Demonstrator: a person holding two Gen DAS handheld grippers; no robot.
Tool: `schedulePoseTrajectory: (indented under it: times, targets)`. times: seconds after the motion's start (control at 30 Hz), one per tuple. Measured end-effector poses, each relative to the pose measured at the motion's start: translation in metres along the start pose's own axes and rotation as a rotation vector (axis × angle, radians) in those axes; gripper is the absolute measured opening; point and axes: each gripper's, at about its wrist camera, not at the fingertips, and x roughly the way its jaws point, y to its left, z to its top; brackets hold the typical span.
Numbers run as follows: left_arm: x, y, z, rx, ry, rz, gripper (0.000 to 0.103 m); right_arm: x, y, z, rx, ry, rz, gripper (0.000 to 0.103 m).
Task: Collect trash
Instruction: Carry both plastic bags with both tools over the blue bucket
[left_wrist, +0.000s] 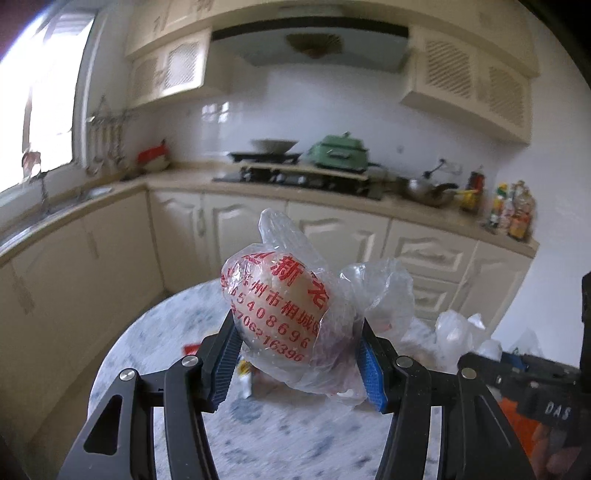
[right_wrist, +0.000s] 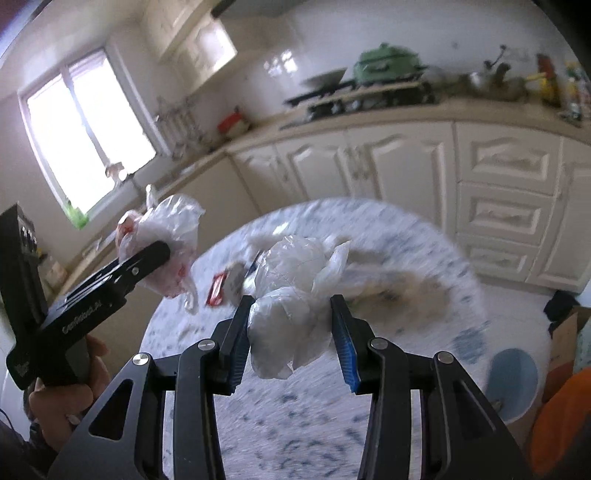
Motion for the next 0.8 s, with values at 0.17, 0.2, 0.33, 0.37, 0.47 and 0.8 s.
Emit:
schedulePoseTrajectory:
  times: [0.17,0.2,0.33,0.37,0.47,0.8]
  targets:
    - [0.003,-0.031,0.008,0.055,-0.029,-0.08,0.053,-0.038,-0.033,0.015,0.03,-0.084,-0.084,0.042]
    - [0.004,-0.038,0.01,0.066,-0.034,-0.098,0.053,-0.046,-0.04,0.017,0.038,-0.097,-0.102,0.042]
    - [0.009,-0.063,0.015,0.094,-0.04,-0.174,0.053,-0.077,-0.069,0.023,0.079,-0.152,-0.172,0.042]
    - [0.013,-0.07,0.015,0.1,-0.037,-0.197,0.053,-0.084,-0.076,0.023,0.089,-0.164,-0.192,0.042]
    - [0.025,-0.086,0.018,0.111,-0.019,-0.256,0.053,-0.104,-0.098,0.027,0.125,-0.195,-0.247,0.042]
    - [0.071,-0.147,0.022,0.178,0.062,-0.46,0.053,-0.154,-0.18,0.018,0.249,-0.249,-0.44,0.042]
